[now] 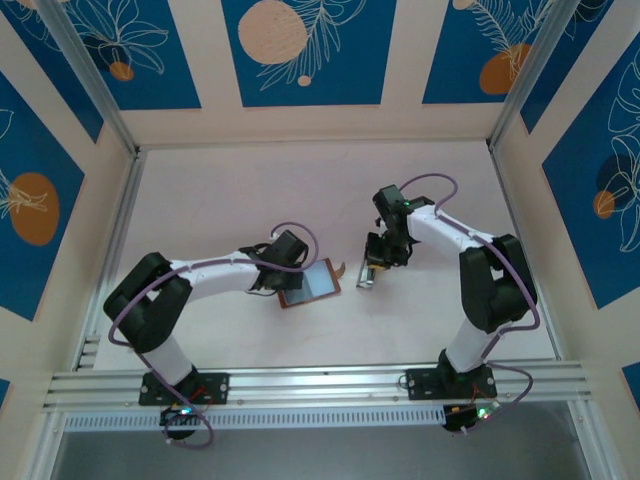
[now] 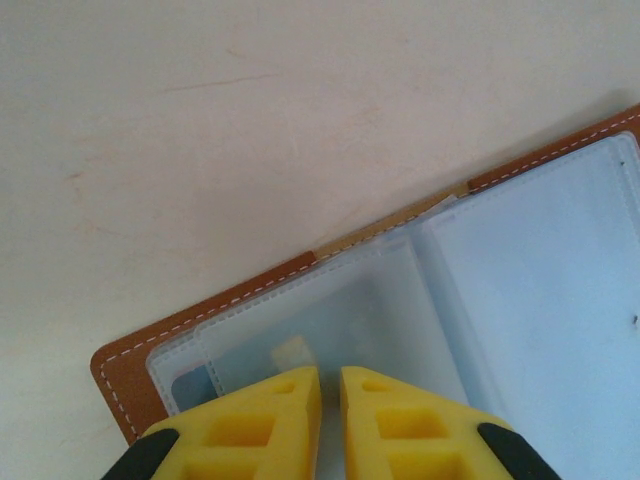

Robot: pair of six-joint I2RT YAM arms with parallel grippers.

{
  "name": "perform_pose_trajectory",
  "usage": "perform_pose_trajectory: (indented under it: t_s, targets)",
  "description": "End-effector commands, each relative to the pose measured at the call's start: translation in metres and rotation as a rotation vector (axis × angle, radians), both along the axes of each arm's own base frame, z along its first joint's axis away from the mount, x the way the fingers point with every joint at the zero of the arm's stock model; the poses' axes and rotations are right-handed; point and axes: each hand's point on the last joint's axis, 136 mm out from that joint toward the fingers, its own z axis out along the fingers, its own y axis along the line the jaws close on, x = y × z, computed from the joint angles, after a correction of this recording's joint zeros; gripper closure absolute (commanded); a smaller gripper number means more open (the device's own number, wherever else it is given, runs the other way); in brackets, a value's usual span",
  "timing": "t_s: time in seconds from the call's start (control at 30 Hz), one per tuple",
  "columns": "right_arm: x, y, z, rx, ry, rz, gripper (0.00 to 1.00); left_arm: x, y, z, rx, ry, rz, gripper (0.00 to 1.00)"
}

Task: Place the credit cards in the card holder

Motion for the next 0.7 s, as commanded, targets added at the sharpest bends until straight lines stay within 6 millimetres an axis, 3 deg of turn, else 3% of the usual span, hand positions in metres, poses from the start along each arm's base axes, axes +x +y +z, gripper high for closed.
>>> perform_pose_trajectory:
  t_s: [0.0, 0.17, 0.37, 0.5, 0.67]
  targets:
    - [-0.002, -0.002, 0.027, 0.005, -0.049, 0.001, 1.00, -0.024, 0.014, -0.025, 0.065, 0.105, -0.013, 0.86]
    - [-0.008, 0.003, 0.056, 0.061, -0.108, 0.022, 1.00, -0.024, 0.011, -0.019, 0.048, 0.101, -0.018, 0.86]
    - [-0.009, 0.066, 0.080, 0.392, -0.180, 0.161, 1.00, -0.025, 0.013, -0.004, 0.031, 0.074, -0.019, 0.86]
    - [-0.008, 0.105, 0.079, 0.455, -0.220, 0.269, 1.00, -0.026, 0.015, 0.003, 0.029, 0.066, -0.018, 0.86]
    - [-0.003, 0.135, 0.064, 0.491, -0.209, 0.330, 1.00, -0.026, 0.022, 0.005, 0.056, 0.059, -0.008, 0.86]
